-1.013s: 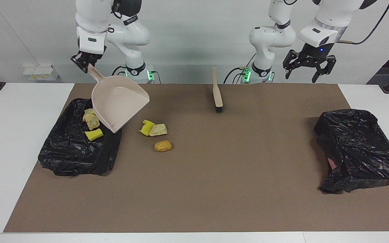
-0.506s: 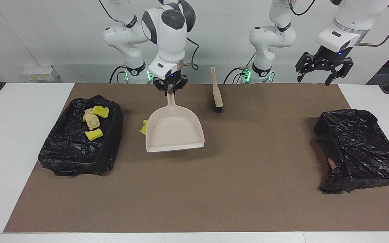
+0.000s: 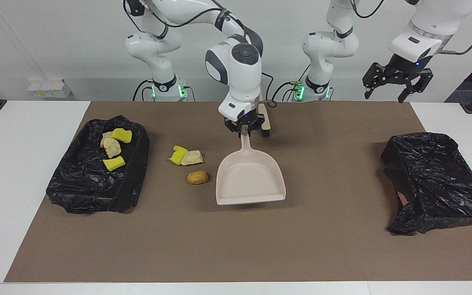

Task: Sweep and dump trash in bin
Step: 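Bring the empty dustpan back to the table center with the right gripper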

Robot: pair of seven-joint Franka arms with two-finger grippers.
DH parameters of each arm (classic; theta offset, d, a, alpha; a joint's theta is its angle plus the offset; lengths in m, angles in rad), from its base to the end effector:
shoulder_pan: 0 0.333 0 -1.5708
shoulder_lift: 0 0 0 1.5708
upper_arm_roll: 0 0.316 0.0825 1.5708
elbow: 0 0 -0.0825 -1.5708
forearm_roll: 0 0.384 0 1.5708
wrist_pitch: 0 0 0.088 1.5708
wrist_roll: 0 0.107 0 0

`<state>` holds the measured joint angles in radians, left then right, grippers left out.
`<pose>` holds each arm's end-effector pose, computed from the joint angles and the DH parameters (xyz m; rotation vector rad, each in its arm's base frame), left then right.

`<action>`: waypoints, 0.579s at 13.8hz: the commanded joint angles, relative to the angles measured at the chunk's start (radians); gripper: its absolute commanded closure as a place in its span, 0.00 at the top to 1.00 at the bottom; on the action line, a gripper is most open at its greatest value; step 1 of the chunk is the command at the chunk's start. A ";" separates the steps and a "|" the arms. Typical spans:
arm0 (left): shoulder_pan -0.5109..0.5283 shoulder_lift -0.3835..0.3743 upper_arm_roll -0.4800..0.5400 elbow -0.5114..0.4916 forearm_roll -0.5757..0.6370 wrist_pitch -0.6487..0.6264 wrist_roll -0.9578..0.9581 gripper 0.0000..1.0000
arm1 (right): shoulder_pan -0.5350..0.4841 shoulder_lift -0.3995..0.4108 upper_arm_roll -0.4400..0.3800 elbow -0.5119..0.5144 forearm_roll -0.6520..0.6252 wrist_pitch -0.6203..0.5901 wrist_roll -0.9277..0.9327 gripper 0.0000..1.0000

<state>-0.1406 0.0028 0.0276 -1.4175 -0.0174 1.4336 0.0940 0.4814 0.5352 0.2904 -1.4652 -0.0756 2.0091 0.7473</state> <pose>0.5364 -0.0630 0.6821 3.1071 -0.3267 0.0205 0.5310 0.4620 0.3836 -3.0639 -0.0227 0.0469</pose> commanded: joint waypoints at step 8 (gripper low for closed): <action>-0.008 -0.020 0.012 -0.021 0.013 -0.002 0.000 1.00 | -0.004 -0.013 0.006 0.034 -0.004 -0.022 -0.077 1.00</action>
<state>-0.1406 0.0026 0.0348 -1.4179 -0.0174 1.4330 0.0935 0.4964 0.6227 0.2881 -1.3649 -0.0856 2.0200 0.7207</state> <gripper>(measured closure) 0.000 0.308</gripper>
